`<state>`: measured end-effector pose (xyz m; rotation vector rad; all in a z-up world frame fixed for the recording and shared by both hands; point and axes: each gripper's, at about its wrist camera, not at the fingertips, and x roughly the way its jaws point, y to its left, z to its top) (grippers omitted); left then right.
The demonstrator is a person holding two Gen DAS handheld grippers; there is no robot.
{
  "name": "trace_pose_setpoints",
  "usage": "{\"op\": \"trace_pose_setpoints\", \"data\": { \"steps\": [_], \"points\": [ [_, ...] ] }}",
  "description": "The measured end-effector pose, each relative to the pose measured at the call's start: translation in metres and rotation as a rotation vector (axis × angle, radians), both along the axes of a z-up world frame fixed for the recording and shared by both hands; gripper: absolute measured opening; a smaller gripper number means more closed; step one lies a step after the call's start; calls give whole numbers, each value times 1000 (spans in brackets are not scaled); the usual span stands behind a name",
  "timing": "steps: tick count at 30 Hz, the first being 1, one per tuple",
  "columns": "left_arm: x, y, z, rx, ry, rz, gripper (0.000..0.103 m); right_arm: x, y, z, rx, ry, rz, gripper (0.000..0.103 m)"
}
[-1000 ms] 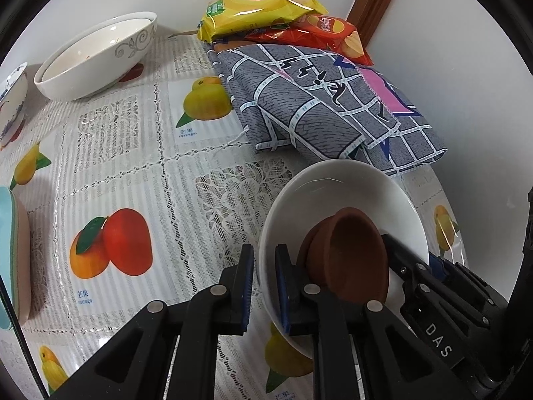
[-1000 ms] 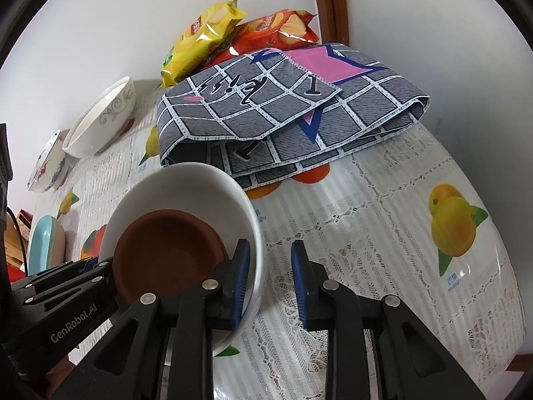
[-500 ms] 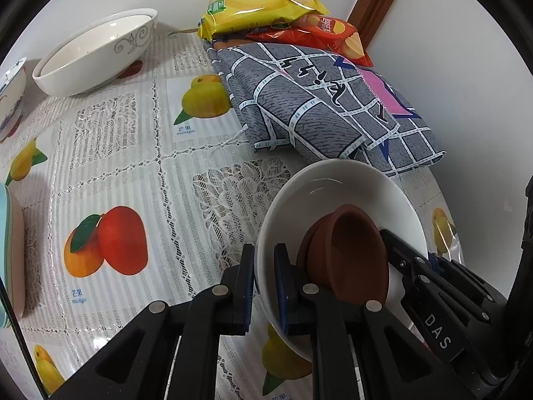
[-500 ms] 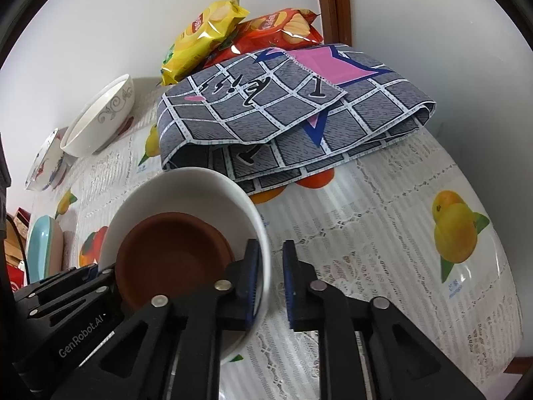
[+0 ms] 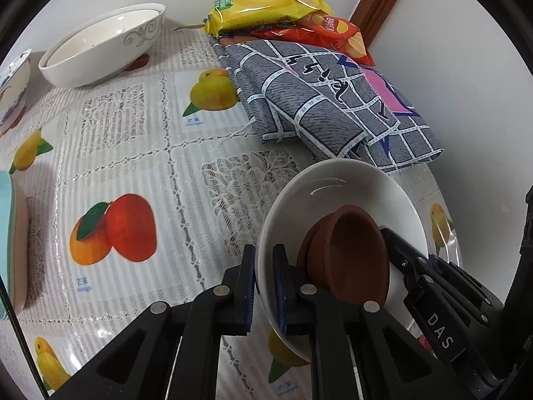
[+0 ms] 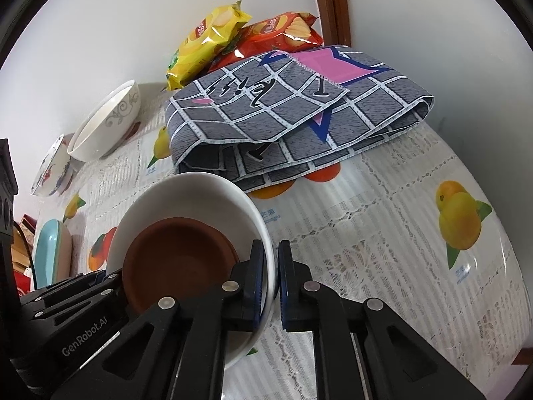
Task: Organize plates and bowls
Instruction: 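Lift the white bowl with both grippers and carry it to the plate stack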
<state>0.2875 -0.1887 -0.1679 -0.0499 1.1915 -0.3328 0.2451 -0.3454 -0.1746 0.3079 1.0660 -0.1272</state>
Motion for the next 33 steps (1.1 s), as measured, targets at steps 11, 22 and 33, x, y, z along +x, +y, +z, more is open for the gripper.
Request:
{"op": "trace_pose_setpoints", "data": {
  "steps": [11, 22, 33],
  "points": [
    [-13, 36, 20, 5, -29, 50, 10, -6, 27, 15, 43, -13, 27, 8],
    [-25, 100, 47, -3, -54, 135, 10, -4, 85, 42, 44, -54, 103, 8],
    [-36, 157, 60, 0, -76, 218, 10, -2, 147, 53, 56, -76, 186, 8]
  ]
}}
